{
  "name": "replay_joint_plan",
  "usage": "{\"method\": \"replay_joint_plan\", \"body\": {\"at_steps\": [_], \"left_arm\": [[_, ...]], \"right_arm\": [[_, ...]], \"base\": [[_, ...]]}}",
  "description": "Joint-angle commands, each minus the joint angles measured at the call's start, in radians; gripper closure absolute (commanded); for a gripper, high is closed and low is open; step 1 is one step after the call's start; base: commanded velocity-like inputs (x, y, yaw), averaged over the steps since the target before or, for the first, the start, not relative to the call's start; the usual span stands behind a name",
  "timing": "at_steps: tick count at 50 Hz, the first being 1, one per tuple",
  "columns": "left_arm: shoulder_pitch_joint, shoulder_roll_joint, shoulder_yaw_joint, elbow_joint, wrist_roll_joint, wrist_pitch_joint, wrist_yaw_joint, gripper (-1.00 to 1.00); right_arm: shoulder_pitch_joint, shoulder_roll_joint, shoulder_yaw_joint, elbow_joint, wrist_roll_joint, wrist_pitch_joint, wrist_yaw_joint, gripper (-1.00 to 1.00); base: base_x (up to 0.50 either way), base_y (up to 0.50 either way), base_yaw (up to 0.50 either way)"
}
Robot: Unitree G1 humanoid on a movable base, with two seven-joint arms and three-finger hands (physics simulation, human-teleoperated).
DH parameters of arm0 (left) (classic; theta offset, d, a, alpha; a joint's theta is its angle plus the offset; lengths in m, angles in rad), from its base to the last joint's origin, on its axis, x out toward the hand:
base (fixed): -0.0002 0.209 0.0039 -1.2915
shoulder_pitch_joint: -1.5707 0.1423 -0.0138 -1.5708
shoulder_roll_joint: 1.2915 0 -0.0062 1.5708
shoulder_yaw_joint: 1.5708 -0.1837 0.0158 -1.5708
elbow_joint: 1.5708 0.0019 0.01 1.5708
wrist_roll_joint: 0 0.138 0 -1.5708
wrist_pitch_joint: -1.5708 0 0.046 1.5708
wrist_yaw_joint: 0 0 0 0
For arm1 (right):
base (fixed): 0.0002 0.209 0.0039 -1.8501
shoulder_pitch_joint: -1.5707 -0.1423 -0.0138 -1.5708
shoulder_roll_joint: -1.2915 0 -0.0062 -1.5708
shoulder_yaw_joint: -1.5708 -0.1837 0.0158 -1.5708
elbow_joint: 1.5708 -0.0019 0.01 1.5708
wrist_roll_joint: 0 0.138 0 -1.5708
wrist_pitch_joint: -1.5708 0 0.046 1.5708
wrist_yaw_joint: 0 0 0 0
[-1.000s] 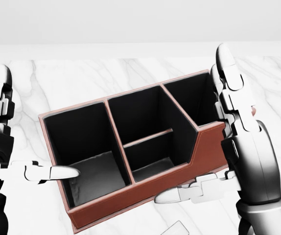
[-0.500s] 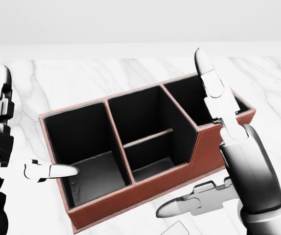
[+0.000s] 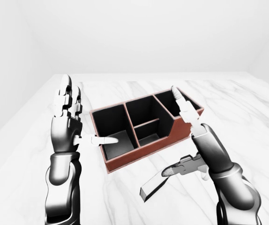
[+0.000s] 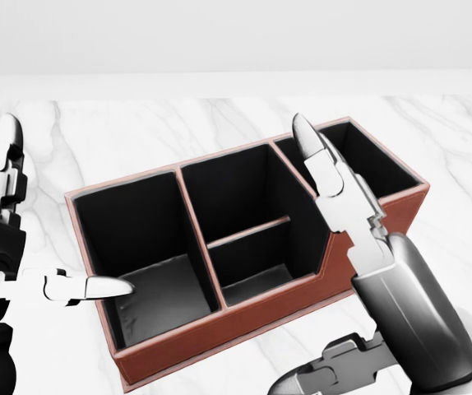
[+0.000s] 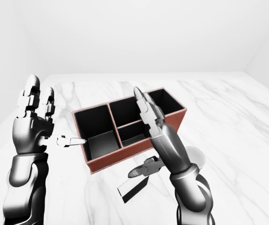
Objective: Pick up the book and place it in the front compartment of the caddy.
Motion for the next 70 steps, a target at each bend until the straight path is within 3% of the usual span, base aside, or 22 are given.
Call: {"method": "replay_joint_plan", "body": {"at_steps": [1, 30, 70], "left_arm": [[0.001, 0.000, -0.001, 0.004, 0.002, 0.000, -0.001, -1.00], [0.000, 0.000, 0.000, 0.008, 0.004, 0.000, -0.002, -1.00], [0.000, 0.001, 0.000, 0.019, 0.006, 0.000, 0.000, -1.00]], "right_arm": [[0.025, 0.003, 0.004, -0.041, -0.043, 0.000, 0.048, -1.00], [0.103, 0.007, 0.034, -0.089, -0.108, 0.000, 0.093, -1.00], [0.202, -0.002, 0.064, -0.025, -0.162, 0.000, 0.068, -1.00]], "base": [[0.00, 0.00, 0.00], [0.00, 0.00, 0.00], [0.00, 0.00, 0.00]]}}
